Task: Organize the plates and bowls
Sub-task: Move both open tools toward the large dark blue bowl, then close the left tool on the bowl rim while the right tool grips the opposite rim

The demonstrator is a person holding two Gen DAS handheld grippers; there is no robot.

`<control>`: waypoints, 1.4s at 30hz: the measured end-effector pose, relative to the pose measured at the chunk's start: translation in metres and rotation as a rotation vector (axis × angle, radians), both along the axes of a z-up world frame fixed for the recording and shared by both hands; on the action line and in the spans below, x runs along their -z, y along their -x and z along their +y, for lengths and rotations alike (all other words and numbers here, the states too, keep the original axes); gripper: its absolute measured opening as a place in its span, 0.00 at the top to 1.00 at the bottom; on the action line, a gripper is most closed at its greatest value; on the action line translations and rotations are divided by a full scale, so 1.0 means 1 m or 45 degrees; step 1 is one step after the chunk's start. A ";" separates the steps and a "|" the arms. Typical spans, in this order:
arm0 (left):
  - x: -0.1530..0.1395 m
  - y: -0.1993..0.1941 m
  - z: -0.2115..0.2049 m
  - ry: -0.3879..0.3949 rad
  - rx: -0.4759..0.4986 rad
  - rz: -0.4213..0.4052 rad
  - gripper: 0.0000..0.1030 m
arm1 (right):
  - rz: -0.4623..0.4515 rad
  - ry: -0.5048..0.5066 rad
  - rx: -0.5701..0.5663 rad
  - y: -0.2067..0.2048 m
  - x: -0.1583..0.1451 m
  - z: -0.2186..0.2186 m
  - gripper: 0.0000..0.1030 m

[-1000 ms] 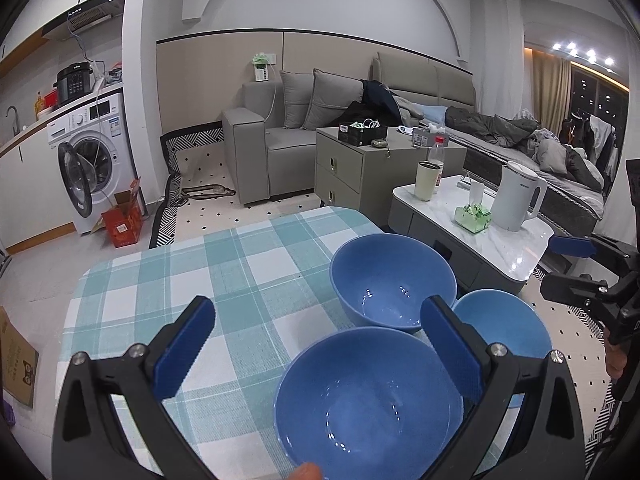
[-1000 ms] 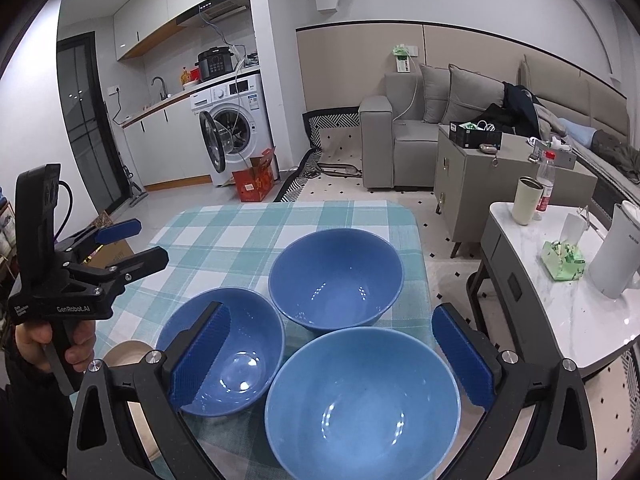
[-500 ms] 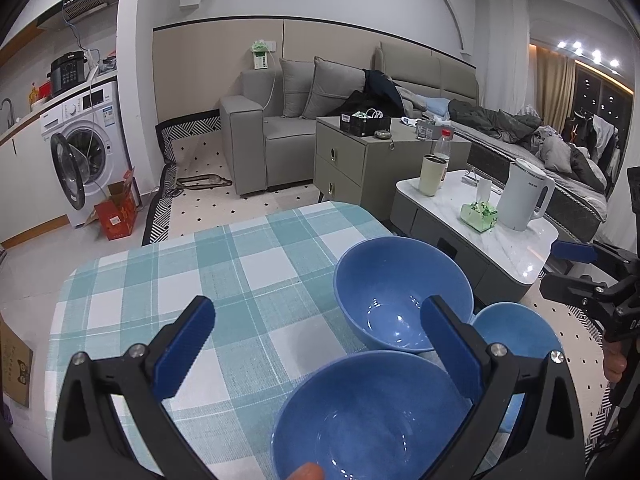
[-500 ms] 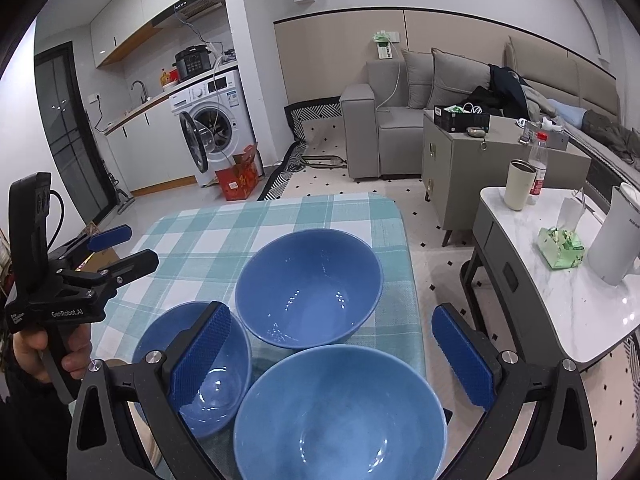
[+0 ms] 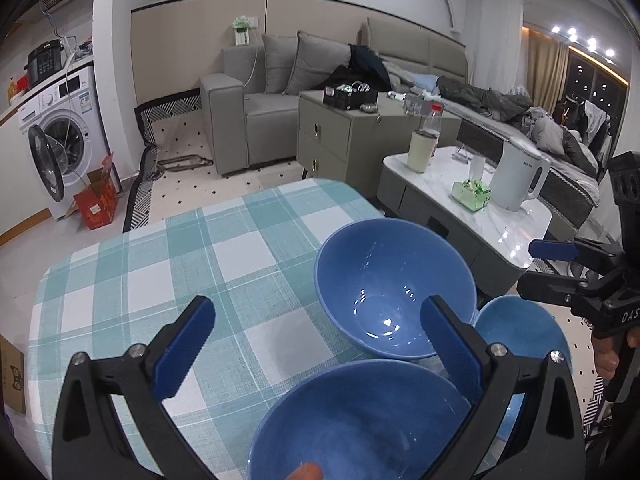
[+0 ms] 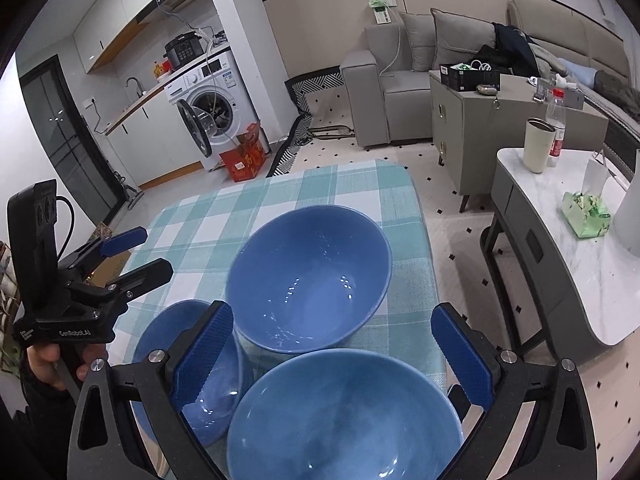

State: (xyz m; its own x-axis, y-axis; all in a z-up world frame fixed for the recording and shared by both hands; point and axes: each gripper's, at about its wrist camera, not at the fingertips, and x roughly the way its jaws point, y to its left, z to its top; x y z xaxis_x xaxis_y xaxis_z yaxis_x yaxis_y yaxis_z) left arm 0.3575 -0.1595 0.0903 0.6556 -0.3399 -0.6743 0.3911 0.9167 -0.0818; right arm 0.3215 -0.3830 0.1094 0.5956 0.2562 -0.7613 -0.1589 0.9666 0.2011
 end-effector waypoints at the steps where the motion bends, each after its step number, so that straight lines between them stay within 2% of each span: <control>1: 0.002 -0.003 -0.001 -0.015 -0.008 0.010 0.00 | 0.006 0.006 0.002 -0.003 0.002 0.000 0.01; 9: 0.015 -0.015 -0.008 -0.059 0.003 0.054 0.00 | 0.051 0.031 0.009 -0.016 0.018 0.002 0.02; 13: 0.021 -0.021 -0.012 -0.081 0.006 0.082 0.00 | 0.076 0.029 0.017 -0.022 0.025 0.000 0.07; 23: 0.034 -0.034 -0.017 -0.119 -0.002 0.130 0.00 | 0.169 -0.005 0.034 -0.038 0.043 -0.004 0.07; 26: 0.036 -0.035 -0.020 -0.128 0.009 0.135 0.01 | 0.181 0.003 0.025 -0.041 0.047 -0.003 0.11; 28: 0.037 -0.036 -0.022 -0.126 0.021 0.140 0.04 | 0.190 0.007 0.019 -0.042 0.050 -0.002 0.16; 34: 0.042 -0.039 -0.027 -0.123 0.053 0.164 0.19 | 0.214 0.026 0.002 -0.045 0.057 0.002 0.24; 36: 0.044 -0.039 -0.028 -0.121 0.069 0.172 0.32 | 0.216 0.037 -0.007 -0.045 0.059 0.004 0.27; 42: 0.049 -0.040 -0.032 -0.117 0.094 0.201 0.46 | 0.223 0.055 -0.019 -0.048 0.063 0.006 0.35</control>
